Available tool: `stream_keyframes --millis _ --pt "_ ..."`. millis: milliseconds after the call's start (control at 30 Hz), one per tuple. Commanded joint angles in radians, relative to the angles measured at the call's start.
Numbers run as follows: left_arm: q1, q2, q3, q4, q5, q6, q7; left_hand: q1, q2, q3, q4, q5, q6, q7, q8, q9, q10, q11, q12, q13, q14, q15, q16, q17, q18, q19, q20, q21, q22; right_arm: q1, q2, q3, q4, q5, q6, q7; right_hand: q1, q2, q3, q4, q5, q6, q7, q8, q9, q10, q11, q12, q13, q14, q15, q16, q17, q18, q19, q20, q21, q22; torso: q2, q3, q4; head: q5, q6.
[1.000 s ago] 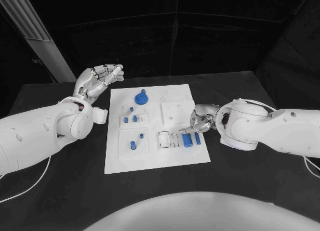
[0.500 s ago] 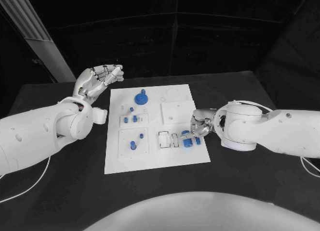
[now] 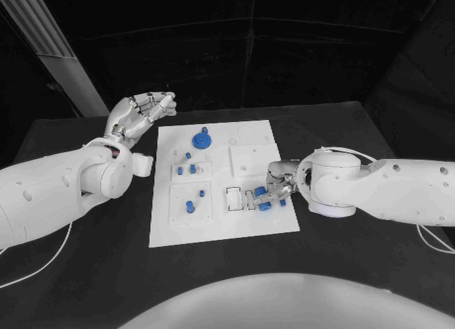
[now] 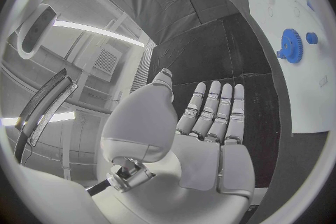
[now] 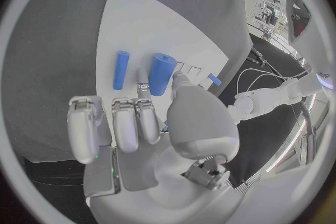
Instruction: Assemble the parts on the task board
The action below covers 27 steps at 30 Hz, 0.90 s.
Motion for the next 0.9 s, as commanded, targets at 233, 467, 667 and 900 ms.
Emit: stream_keyframes --millis 233,467,667,900 --pt "0.001 -0.002 0.001 0.004 0.002 0.012 0.139 0.001 0.009 -0.008 0.000 0.007 -0.005 0.094 0.005 -0.002 -0.008 0.001 0.003 -0.001 -0.008 -0.002 0.006 -0.001 -0.017 0.000 0.000 -0.003 -0.002 -0.013 0.024 -0.003 -0.023 -0.009 0.041 -0.042 0.147 0.054 0.056 -0.071 -0.021 -0.003 0.006 -0.045 -0.008 0.104 0.010 0.003 0.263 0.106 0.011 0.002 0.263 -0.007 0.104 0.006 0.003 0.263 0.001 -0.0007 -0.0008 0.001 0.000" --pt "0.001 -0.002 0.001 0.004 0.002 0.014 0.138 0.001 0.009 -0.008 0.000 0.007 -0.005 0.094 0.005 -0.002 -0.008 0.001 0.003 -0.001 -0.008 -0.002 0.006 -0.001 -0.017 0.000 0.000 -0.003 -0.002 -0.018 0.031 -0.003 -0.026 -0.013 0.025 -0.035 0.199 0.058 0.084 -0.107 -0.045 -0.017 0.015 -0.079 -0.018 0.104 0.018 0.003 0.263 0.106 0.018 0.002 0.263 -0.007 0.104 0.010 0.003 0.263 0.000 -0.0002 0.0006 -0.001 0.000" --pt "0.001 -0.002 0.001 0.003 0.002 0.015 0.137 0.001 0.009 -0.009 0.000 0.007 -0.006 0.094 0.006 -0.002 -0.009 0.001 0.004 -0.001 -0.008 -0.002 0.007 -0.002 -0.017 0.000 0.000 -0.003 -0.002 -0.019 0.028 -0.003 -0.023 -0.015 0.002 -0.021 0.216 0.050 0.096 -0.125 -0.035 -0.039 0.029 -0.110 -0.033 0.104 0.030 0.003 0.263 0.106 0.029 0.002 0.263 -0.007 0.104 0.017 0.003 0.263 -0.001 -0.0002 0.0000 0.000 0.000" --pt "0.001 -0.003 0.001 0.003 0.002 0.016 0.136 0.001 0.009 -0.009 0.000 0.007 -0.006 0.094 0.006 -0.002 -0.009 0.001 0.004 -0.001 -0.008 -0.002 0.007 -0.002 -0.017 0.000 0.000 -0.003 -0.002 -0.019 0.016 -0.003 -0.014 -0.007 -0.060 0.015 0.263 0.048 0.129 -0.164 0.028 -0.053 0.029 -0.137 -0.051 0.104 0.033 0.003 0.263 0.106 0.033 0.002 0.263 -0.007 0.104 0.024 0.003 0.263 0.000 -0.0002 -0.0001 0.002 0.000"
